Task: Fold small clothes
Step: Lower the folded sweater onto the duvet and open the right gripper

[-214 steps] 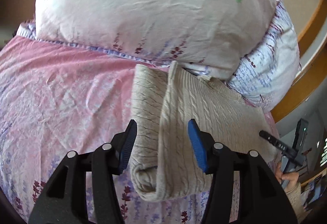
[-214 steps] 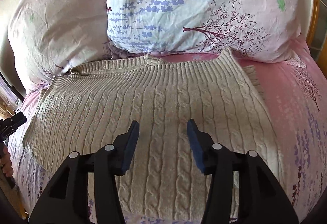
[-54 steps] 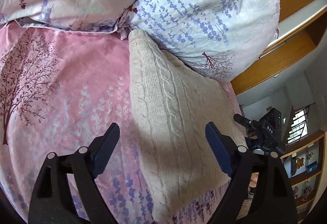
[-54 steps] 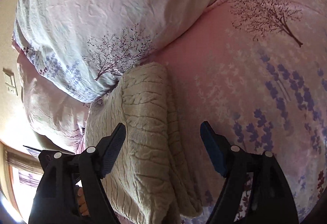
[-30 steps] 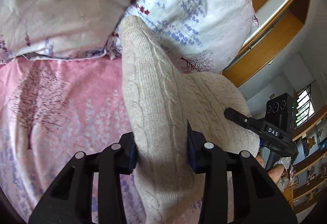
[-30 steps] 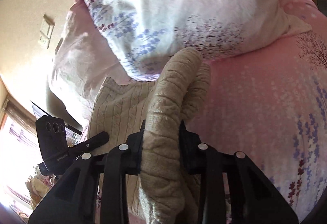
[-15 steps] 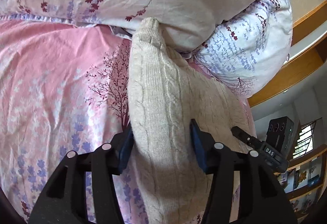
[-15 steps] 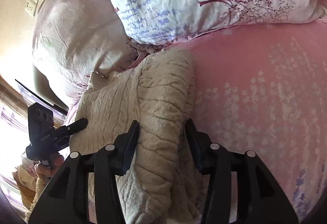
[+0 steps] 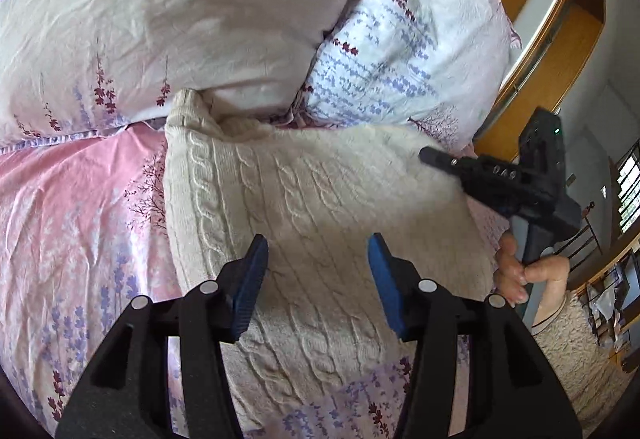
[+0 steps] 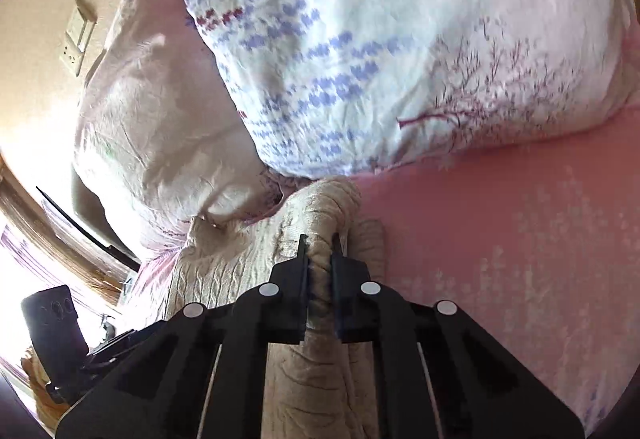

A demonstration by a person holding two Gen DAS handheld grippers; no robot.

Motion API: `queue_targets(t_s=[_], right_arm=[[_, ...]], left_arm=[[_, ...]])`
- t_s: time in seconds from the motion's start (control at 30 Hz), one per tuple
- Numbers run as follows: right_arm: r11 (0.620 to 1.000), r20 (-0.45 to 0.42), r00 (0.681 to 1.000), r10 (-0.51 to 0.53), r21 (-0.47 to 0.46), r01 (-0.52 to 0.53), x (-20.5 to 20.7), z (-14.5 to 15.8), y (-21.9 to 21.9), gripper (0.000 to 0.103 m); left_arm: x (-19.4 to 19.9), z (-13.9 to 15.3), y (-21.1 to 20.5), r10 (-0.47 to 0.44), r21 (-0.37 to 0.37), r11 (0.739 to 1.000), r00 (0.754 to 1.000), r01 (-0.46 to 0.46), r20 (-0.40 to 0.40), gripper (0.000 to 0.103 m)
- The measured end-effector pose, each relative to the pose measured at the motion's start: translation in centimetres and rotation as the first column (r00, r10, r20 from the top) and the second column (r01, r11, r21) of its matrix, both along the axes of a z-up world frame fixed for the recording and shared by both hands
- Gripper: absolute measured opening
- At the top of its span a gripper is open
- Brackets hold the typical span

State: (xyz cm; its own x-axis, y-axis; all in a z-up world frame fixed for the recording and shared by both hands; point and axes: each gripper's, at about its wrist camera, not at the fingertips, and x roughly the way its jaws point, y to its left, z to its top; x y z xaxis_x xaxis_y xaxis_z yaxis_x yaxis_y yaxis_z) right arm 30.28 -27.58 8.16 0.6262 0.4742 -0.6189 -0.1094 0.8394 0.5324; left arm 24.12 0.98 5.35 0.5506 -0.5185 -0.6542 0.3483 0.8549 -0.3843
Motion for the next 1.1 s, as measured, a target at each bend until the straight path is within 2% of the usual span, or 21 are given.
queue_targets(t_s=[0.07, 0.13, 0.2, 0.3, 0.4, 0.43, 0.5, 0.57, 0.67, 0.77, 0.9, 0.97, 1.0, 1.03, 1.1], right_arm=[[0.998, -0.021, 0.999, -0.024, -0.063, 0.022, 0.2, -0.4, -0.1, 0.009], [0.993, -0.089, 0.995, -0.049, -0.113, 0.039, 0.7, -2.2, -0.3, 0.009], [0.994, -0.147, 0.988, -0.053, -0.106, 0.038, 1.4, -4.2, -0.3, 0.009], [0.994, -0.140, 0.989, -0.050, -0.105, 0.036, 1.3, -3.6, -0.3, 0.012], [0.990, -0.080, 0.996, -0.050, -0.135, 0.039, -1.0, -0.7, -1.0, 0.029], [0.990, -0.047, 0.998, -0.035, -0.138, 0.028, -2.1, 0.4, -1.0, 0.039], [0.992, 0.007, 1.000, 0.017, -0.123, -0.016, -4.3, 2.1, -0.7, 0.044], [0.992, 0.026, 0.996, 0.090, -0.095, -0.087, -6.2, 3.0, 0.1, 0.044], [0.984, -0.031, 0.984, 0.173, -0.027, -0.174, -7.2, 1.8, 1.1, 0.045], [0.989, -0.126, 0.982, 0.140, -0.023, -0.144, -6.2, -1.2, 1.3, 0.045], [0.996, -0.121, 0.988, 0.093, 0.005, -0.093, -6.7, -0.6, 0.8, 0.046], [0.996, -0.078, 0.994, 0.076, -0.047, -0.080, -8.2, 0.9, 0.8, 0.056], [0.994, -0.050, 0.997, 0.058, -0.089, -0.062, -9.0, 1.5, 1.1, 0.072], [0.992, -0.018, 0.999, 0.039, -0.123, -0.041, -9.9, 2.0, 1.2, 0.083], [0.987, 0.045, 0.999, 0.023, -0.163, -0.015, -11.7, 3.0, 1.3, 0.087]], left_arm=[[0.2, -0.4, 0.1, -0.007, -0.007, 1.000, 1.000, 0.007, -0.003, 0.052], [0.5, -0.5, 0.0, -0.012, -0.003, 1.000, 1.000, 0.012, -0.003, 0.052], [0.6, -0.8, 0.0, -0.014, 0.016, 1.000, 1.000, 0.014, -0.001, 0.052], [0.5, -0.6, -0.2, -0.013, 0.057, 0.998, 1.000, 0.012, 0.017, 0.052], [-0.5, 0.4, -0.1, -0.014, 0.038, 0.999, 0.999, 0.013, 0.030, 0.056], [-1.0, 0.8, 0.1, -0.014, 0.029, 0.999, 0.999, 0.013, 0.035, 0.058], [-2.1, 1.4, 0.2, -0.014, 0.017, 1.000, 0.999, 0.014, 0.042, 0.058], [-2.9, 1.6, 0.2, -0.019, 0.004, 1.000, 0.999, 0.019, 0.035, 0.058], [-3.3, 0.9, -0.1, -0.029, 0.000, 1.000, 1.000, 0.029, 0.005, 0.060], [-2.5, -0.2, -0.7, -0.020, 0.000, 1.000, 0.999, 0.020, -0.027, 0.062], [-2.9, 0.1, -0.8, 0.002, 0.004, 1.000, 1.000, -0.002, -0.019, 0.062], [-3.9, 0.6, -0.4, 0.006, 0.010, 1.000, 1.000, -0.006, -0.006, 0.064], [-4.5, 0.8, 0.0, 0.016, 0.017, 1.000, 1.000, -0.016, 0.002, 0.066], [-5.1, 1.0, 0.5, 0.031, 0.027, 0.999, 0.999, -0.032, 0.014, 0.071], [-6.5, 1.2, 1.6, 0.068, 0.045, 0.997, 0.997, -0.069, 0.040, 0.077]])
